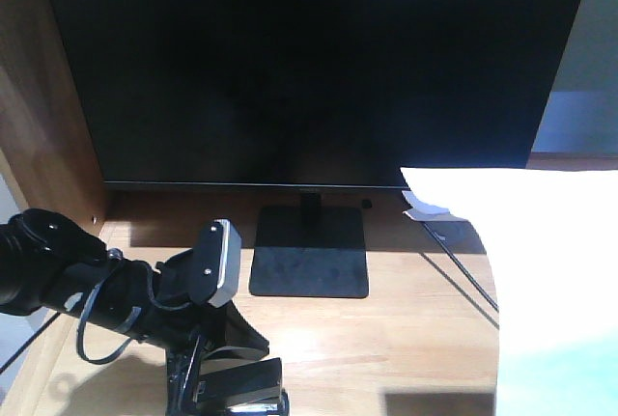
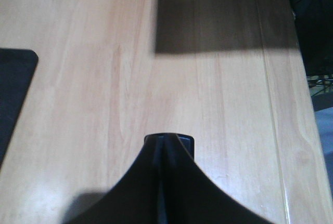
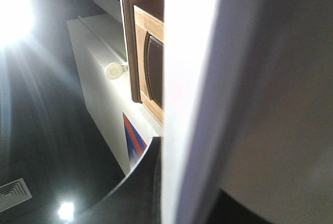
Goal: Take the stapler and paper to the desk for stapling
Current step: 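Set the stapler on the desk and open the left gripper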
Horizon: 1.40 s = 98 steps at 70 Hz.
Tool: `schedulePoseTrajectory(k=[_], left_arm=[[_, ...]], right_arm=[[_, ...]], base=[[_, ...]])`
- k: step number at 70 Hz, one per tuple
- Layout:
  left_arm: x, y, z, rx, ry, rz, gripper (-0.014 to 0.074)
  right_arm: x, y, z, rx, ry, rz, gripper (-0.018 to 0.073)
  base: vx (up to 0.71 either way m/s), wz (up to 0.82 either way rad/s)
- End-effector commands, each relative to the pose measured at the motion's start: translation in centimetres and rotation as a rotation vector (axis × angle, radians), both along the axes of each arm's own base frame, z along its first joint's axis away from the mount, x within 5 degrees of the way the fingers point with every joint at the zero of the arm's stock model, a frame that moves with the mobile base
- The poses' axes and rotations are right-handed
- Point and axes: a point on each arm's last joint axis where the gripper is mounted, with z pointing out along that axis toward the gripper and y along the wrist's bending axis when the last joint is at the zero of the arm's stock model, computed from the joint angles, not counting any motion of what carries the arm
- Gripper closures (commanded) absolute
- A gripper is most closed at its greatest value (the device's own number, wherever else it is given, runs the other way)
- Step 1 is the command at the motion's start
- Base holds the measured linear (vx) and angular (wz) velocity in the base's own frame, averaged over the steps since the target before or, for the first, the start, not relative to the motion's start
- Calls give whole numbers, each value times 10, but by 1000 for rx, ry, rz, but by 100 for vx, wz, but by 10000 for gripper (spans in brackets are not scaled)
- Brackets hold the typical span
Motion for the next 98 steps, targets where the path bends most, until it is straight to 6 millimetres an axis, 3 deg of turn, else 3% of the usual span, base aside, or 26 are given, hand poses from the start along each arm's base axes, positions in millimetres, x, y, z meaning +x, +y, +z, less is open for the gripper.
schedulePoseTrajectory(k=[1,24,98], left_arm=[[3,-4,10,-54,23,36,604],[7,-5,-7,-31,76,47,604],[6,-5,-7,-35,80,43,602]], right_arm=[[-4,-1,10,12,-79,-7,562],[-4,-1,10,12,-79,-7,562],[-4,-1,10,12,-79,-7,562]], base=[[0,0],[0,0],[0,0]])
